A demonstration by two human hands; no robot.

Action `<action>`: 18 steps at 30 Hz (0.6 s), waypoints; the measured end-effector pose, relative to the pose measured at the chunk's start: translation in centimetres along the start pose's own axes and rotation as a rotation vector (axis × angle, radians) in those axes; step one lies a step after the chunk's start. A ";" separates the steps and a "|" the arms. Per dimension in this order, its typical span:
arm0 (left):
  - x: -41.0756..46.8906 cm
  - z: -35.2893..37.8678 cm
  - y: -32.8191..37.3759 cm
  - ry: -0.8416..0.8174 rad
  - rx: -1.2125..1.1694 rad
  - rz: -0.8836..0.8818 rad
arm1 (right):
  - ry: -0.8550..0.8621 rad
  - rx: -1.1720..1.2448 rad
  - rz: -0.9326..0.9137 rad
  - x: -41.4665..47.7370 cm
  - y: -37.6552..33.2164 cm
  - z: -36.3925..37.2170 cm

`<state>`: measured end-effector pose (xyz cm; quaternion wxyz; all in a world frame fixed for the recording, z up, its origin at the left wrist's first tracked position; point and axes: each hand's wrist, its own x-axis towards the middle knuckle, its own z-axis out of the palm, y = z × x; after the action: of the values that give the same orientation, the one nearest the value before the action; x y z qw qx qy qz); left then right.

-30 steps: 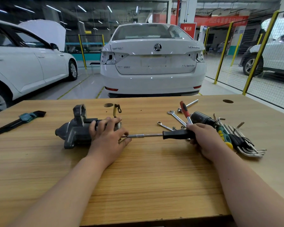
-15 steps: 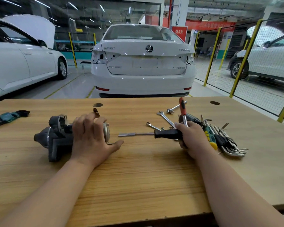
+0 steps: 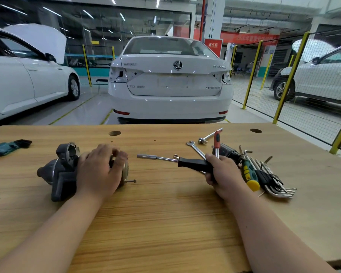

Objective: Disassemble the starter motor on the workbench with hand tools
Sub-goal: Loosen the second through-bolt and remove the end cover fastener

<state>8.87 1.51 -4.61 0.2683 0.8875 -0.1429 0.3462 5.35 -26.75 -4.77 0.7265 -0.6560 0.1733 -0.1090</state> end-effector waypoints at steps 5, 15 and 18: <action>0.3 -0.3 0.3 0.015 -0.069 -0.083 | -0.020 -0.052 -0.005 0.1 0.3 0.5; 3.7 -2.7 0.5 -0.402 -0.176 -0.170 | -0.060 -0.019 -0.010 0.0 0.6 0.9; 3.7 -2.1 0.8 -0.487 0.055 -0.100 | -0.068 -0.016 0.001 0.1 0.6 0.9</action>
<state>10.05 1.86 -0.49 0.2186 0.9577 -0.1498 0.1122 5.76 -25.86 -5.27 0.7268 -0.6649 0.1496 -0.0852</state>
